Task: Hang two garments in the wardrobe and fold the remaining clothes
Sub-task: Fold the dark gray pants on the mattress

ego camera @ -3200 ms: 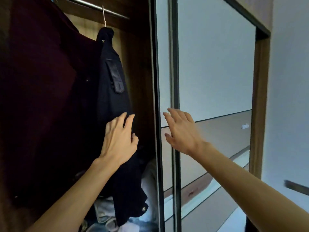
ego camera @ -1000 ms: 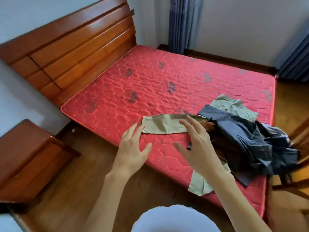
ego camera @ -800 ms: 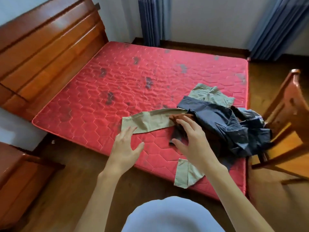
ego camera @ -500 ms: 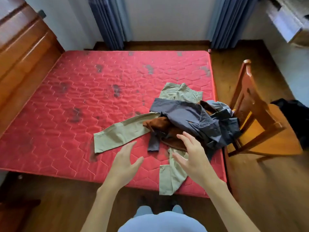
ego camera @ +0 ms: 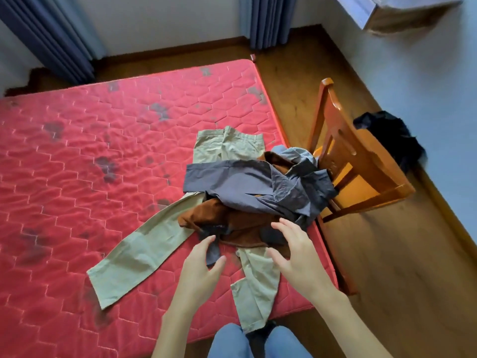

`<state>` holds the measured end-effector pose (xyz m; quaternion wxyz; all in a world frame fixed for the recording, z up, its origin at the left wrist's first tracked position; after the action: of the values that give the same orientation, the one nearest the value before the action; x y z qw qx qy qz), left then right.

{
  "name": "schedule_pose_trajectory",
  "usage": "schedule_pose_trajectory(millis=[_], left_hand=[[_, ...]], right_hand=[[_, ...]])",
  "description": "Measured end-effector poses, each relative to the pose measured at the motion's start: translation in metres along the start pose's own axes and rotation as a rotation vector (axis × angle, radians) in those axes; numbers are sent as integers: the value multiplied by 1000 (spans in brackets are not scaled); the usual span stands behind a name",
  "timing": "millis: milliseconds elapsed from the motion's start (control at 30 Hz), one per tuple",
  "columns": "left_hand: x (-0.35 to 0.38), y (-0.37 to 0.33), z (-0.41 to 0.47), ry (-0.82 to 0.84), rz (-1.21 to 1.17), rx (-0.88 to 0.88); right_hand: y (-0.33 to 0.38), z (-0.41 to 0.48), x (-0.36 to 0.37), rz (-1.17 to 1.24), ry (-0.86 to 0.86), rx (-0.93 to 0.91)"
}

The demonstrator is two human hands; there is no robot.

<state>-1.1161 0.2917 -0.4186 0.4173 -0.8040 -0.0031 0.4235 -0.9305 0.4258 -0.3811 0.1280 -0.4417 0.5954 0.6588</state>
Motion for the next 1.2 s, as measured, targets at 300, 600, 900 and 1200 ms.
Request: schedule_pose_trajectory(millis=[300,600,900,1200], left_hand=[[78,3,107,149,42,4],[208,64,172,191,-65,-274],[266,119,248,-174,-545,-805],[222,8,220,29,-705,-721]], right_hand=[[-67,68,38,1,-29,178],[-161,132,135,44,72,230],[-212,194,201,84,188,249],[-194,170,153,37,228,319]])
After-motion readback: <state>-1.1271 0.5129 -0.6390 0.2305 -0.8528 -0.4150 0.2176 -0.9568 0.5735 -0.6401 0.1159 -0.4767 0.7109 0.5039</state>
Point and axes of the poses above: each hand's wrist, its own z-axis towards the middle knuckle, its own x-axis out of the palm, y = z × x, the point moved 10 cm from there along z, towards the middle knuckle, and after that the axes turned 14 degrees about -y, right-handed, at the moved point
